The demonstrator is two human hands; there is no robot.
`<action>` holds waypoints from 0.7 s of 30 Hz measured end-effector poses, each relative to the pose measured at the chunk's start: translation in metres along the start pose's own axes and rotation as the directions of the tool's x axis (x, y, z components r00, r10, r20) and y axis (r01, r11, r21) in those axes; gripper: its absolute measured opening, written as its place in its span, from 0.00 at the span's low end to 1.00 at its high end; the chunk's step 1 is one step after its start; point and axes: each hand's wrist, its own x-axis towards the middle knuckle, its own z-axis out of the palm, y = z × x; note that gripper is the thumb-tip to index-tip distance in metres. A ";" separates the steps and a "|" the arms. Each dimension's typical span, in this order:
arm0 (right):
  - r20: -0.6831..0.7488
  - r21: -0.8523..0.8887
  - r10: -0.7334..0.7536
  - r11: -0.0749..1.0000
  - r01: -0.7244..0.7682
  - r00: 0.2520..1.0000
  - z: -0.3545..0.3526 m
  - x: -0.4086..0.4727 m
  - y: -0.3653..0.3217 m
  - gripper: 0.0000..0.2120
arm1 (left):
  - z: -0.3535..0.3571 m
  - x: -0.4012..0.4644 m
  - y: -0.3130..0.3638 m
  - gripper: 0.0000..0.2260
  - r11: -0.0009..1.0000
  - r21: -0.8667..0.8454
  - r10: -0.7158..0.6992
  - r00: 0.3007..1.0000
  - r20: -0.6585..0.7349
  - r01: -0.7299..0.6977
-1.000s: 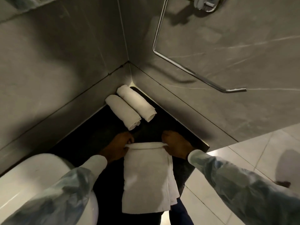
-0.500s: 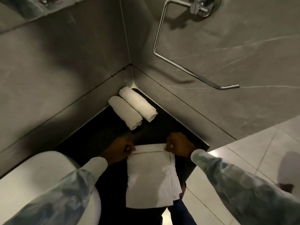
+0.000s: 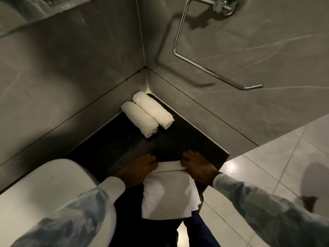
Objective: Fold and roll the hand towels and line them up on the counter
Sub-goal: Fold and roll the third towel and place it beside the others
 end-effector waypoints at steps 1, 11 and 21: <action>0.048 0.029 0.001 1.000 -0.002 0.999 -0.006 0.000 0.001 0.13 | 0.001 -0.002 -0.006 0.15 1.000 -0.008 0.028 0.999 0.016 -0.027; 0.243 0.385 0.308 0.840 -0.383 0.920 -0.012 0.017 0.002 0.20 | -0.032 0.017 0.011 0.21 0.833 -0.358 -0.365 0.906 0.214 0.421; -0.046 -0.023 0.073 0.997 -0.074 0.996 0.006 -0.023 -0.044 0.16 | -0.014 -0.009 0.058 0.19 0.967 -0.050 -0.252 0.968 -0.009 0.252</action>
